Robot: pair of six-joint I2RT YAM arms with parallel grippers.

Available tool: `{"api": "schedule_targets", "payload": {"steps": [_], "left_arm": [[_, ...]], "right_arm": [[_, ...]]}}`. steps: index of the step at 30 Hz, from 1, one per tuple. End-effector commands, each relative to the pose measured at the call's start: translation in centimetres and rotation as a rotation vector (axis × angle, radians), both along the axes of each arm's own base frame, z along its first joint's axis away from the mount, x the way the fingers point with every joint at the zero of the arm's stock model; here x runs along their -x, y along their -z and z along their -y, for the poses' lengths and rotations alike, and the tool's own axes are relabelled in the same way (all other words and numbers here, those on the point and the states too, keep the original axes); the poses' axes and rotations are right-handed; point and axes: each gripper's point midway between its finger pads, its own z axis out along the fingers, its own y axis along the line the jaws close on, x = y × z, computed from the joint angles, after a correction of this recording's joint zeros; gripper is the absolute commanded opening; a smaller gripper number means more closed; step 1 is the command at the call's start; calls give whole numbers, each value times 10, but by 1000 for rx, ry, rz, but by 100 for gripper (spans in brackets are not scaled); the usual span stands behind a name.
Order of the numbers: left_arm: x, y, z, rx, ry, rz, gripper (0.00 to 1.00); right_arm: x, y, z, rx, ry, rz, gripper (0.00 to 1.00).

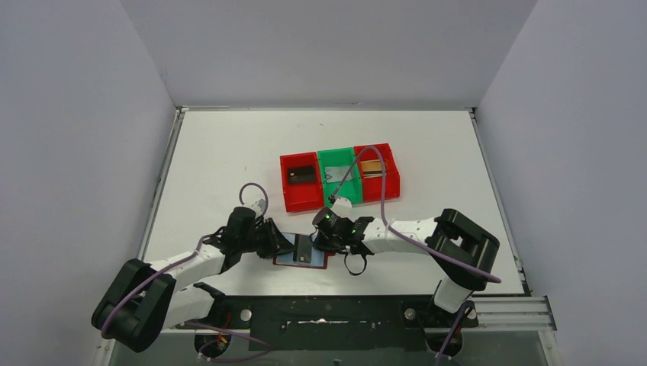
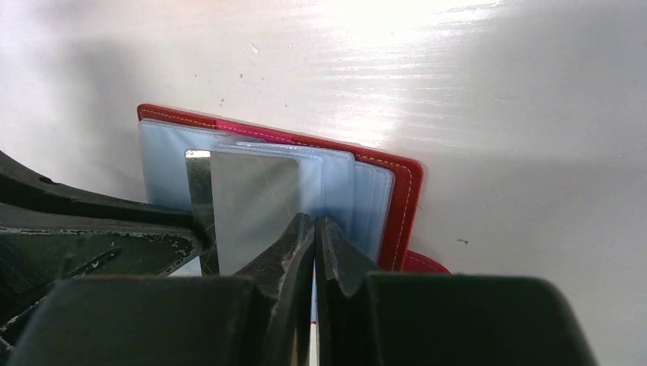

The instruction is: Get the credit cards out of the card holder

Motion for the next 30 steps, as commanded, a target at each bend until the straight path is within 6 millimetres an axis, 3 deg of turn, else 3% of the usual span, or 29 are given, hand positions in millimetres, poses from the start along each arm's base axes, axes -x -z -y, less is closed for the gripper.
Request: {"api": "schedule_targets", "payload": {"steps": [1, 7, 15, 21, 24, 30], "left_arm": [[-10, -16, 11, 61, 28, 55, 23], [-5, -19, 21, 123, 82, 39, 27], [-8, -14, 16, 97, 37, 34, 13], [-7, -15, 15, 94, 37, 36, 9], [-8, -13, 15, 86, 42, 35, 1], [-12, -8, 6, 24, 9, 36, 0]], "right_arm": [[8, 25, 37, 177, 1, -28, 3], [8, 26, 35, 175, -4, -30, 3], [10, 26, 37, 170, 0, -34, 3], [11, 27, 38, 168, 6, -35, 3], [11, 27, 38, 169, 6, -34, 3], [10, 27, 41, 178, 16, -37, 3]]}}
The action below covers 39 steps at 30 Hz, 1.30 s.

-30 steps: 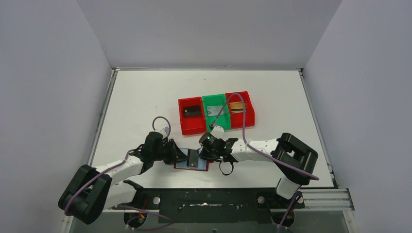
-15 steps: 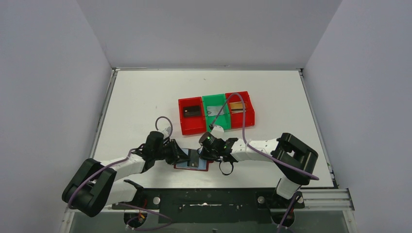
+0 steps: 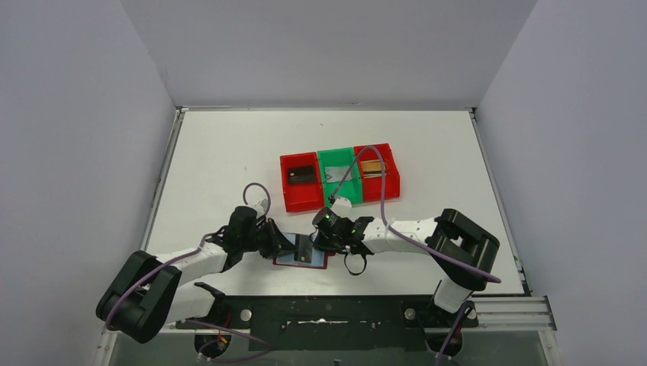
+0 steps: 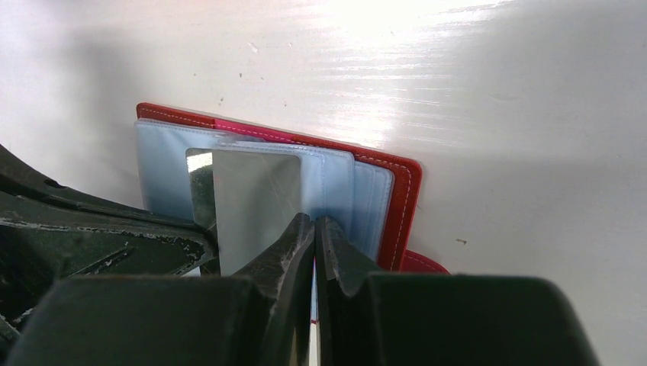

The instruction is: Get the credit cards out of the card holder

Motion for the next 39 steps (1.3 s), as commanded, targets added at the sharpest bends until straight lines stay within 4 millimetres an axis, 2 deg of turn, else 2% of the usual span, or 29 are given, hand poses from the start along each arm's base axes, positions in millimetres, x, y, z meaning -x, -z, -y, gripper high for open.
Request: {"api": "schedule_targets", "payload": {"steps": [1, 7, 10, 15, 23, 28, 34, 39], "left_arm": [[-15, -6, -7, -47, -36, 62, 0], [-16, -4, -15, -86, -52, 64, 0], [-14, -13, -6, -7, -39, 85, 0], [-15, -8, -10, -36, -56, 67, 0], [-11, -4, -12, -50, -44, 63, 0], [-11, -8, -10, -33, -41, 75, 0], [-10, -6, -11, -36, -43, 68, 0], [-9, -4, -11, -36, -45, 62, 0]], "right_arm": [[10, 27, 41, 174, 23, -37, 3], [9, 24, 42, 175, 24, -28, 3], [8, 22, 40, 176, 19, -22, 3], [3, 12, 35, 171, 7, 6, 4], [-4, -21, 4, 88, -80, 78, 12], [-3, -36, -20, 14, -131, 97, 12], [-5, -41, -33, -8, -166, 106, 13], [-2, -27, -33, 15, -178, 75, 14]]}}
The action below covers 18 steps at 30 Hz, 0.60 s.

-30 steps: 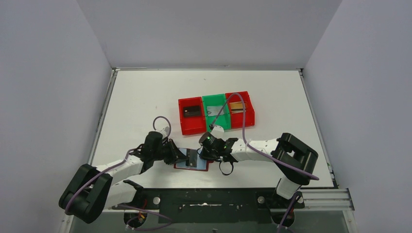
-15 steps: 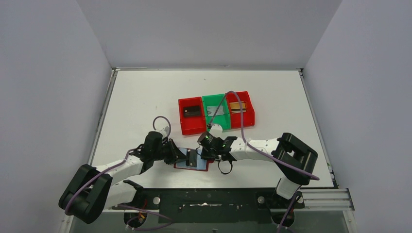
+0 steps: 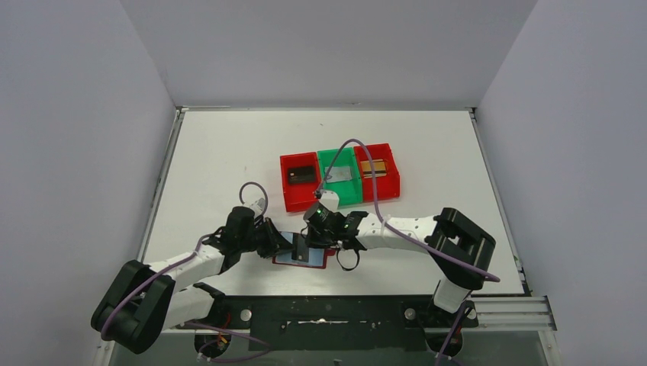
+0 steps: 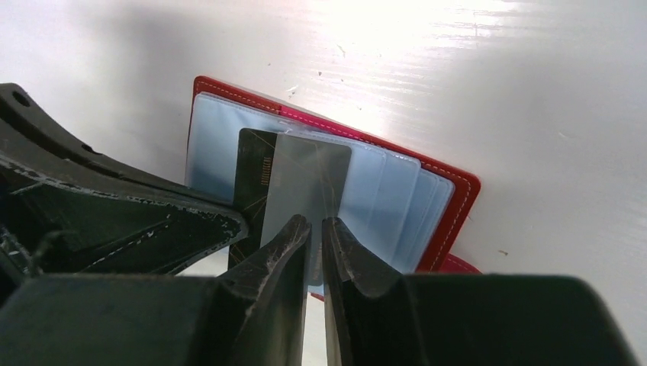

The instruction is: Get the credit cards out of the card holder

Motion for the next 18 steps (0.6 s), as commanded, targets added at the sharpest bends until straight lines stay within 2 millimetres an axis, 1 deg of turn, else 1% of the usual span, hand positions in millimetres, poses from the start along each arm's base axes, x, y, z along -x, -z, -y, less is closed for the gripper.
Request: {"api": "schedule_targets", "payload": {"steps": [1, 5, 8, 11, 12, 15, 16, 18], "left_arm": [[-6, 0, -3, -5, -16, 31, 0], [-6, -3, -2, 3, -14, 40, 0], [-6, -4, 0, 26, -13, 44, 0], [-7, -9, 3, 50, -12, 51, 8], [-8, -11, 4, 60, -12, 57, 13], [-10, -19, 8, 99, -16, 76, 22], [-10, -20, 9, 107, -17, 77, 26], [-10, -20, 9, 117, -24, 78, 30]], "right_arm": [[-2, 3, -11, -2, -19, 0, 14], [3, 23, 2, 52, 6, -44, 14], [7, 34, 10, 77, 18, -66, 14], [11, 42, 17, 94, 28, -86, 14], [12, 45, 20, 104, 36, -94, 13], [14, 51, 26, 113, 55, -111, 13], [14, 51, 27, 113, 59, -114, 13], [15, 53, 30, 114, 64, -118, 13]]}}
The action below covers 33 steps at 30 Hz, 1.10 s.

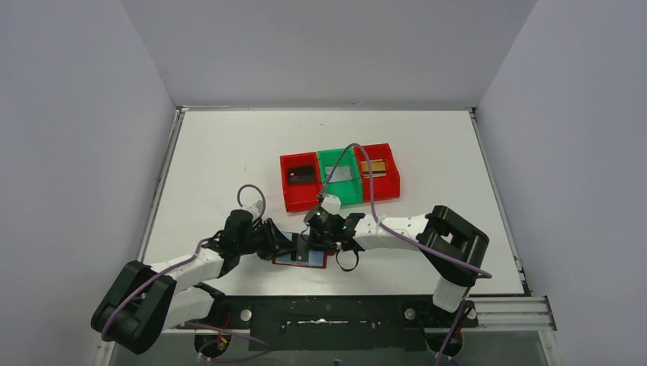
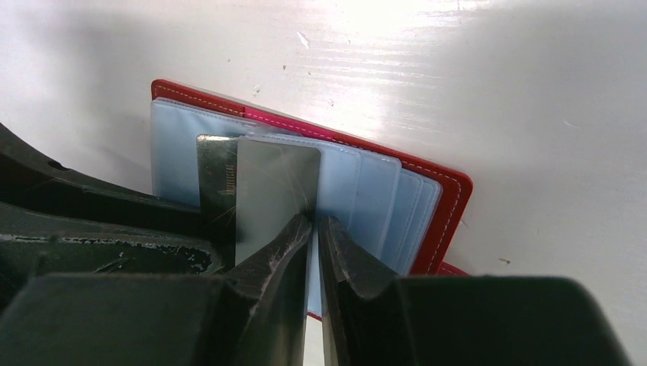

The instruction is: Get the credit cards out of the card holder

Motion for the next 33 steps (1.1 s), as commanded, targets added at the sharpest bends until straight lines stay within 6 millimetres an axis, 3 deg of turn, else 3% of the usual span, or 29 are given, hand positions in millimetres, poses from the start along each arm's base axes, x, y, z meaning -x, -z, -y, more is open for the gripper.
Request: {"api": "schedule_targets", "payload": {"steps": [1, 9, 19, 33], "left_arm": [[-13, -23, 10, 93, -9, 85, 30], [-16, -11, 12, 93, -16, 57, 28], [-14, 1, -2, 17, -64, 40, 0], [-17, -1, -12, -79, -56, 47, 0]], "right_arm": [[13, 28, 29, 95, 23, -63, 13], [12, 30, 34, 81, 42, -69, 12], [11, 32, 38, 82, 61, -74, 11], [9, 31, 41, 89, 74, -64, 11]]}}
